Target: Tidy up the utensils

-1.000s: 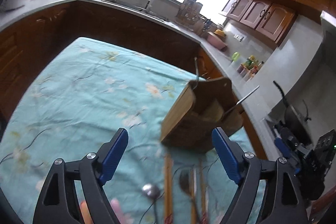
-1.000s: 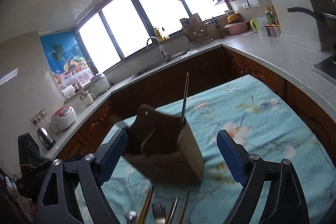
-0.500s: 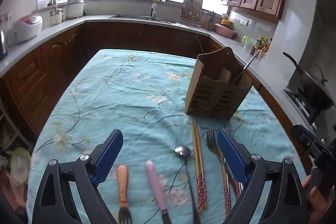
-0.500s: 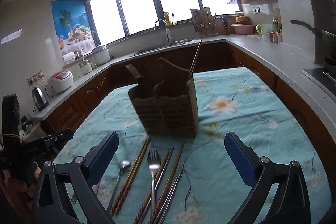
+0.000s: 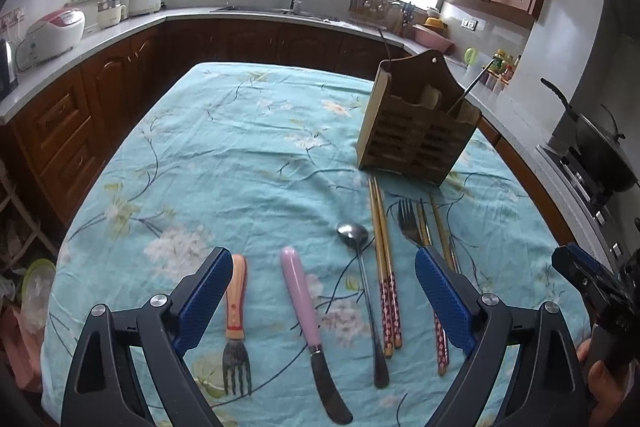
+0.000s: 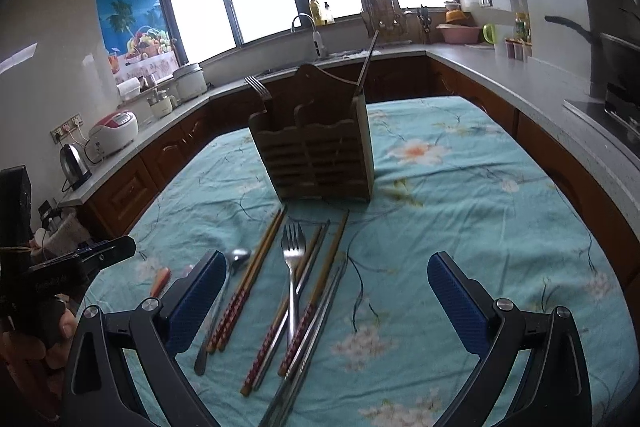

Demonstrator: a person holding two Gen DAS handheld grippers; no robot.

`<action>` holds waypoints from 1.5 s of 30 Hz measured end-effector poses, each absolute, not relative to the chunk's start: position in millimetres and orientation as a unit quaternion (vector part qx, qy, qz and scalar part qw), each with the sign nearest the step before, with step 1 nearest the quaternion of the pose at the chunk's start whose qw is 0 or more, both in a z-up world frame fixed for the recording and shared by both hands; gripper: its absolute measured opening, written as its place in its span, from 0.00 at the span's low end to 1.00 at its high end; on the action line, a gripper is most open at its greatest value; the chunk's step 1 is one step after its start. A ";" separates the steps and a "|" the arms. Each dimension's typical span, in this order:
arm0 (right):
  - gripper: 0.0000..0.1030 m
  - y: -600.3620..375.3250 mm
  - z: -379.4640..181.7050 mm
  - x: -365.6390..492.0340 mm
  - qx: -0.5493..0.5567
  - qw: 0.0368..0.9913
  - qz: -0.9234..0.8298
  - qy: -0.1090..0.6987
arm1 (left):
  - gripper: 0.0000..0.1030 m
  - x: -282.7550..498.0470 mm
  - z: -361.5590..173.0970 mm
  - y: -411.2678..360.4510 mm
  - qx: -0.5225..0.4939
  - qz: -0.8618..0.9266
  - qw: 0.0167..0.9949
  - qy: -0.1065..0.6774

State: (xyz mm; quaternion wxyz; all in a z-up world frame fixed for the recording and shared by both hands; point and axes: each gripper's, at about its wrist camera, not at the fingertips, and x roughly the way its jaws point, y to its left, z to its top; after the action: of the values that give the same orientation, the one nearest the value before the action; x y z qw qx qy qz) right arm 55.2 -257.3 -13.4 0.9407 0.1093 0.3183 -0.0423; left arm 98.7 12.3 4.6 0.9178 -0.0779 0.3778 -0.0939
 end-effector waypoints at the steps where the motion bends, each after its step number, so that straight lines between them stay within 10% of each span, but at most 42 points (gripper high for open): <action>1: 0.99 -257.5 -14.8 53.7 0.111 0.940 -0.044 0.320 | 0.90 101.0 2.4 11.1 -0.077 -0.093 0.917 0.381; 24: 0.97 -277.3 -39.2 90.9 0.142 0.920 -0.056 0.361 | 0.81 173.1 -27.8 -21.5 -0.037 -0.100 0.894 0.436; 45: 0.32 -291.0 -94.4 198.0 0.165 0.875 -0.031 0.454 | 0.47 306.5 -83.3 -74.1 -0.018 -0.140 0.849 0.510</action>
State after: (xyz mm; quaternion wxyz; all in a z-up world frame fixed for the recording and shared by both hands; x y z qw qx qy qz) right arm 198.0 -291.0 -94.4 0.8752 0.1652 0.4537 -0.0307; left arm 306.5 -74.1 -83.3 0.8487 -0.0177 0.5095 -0.1404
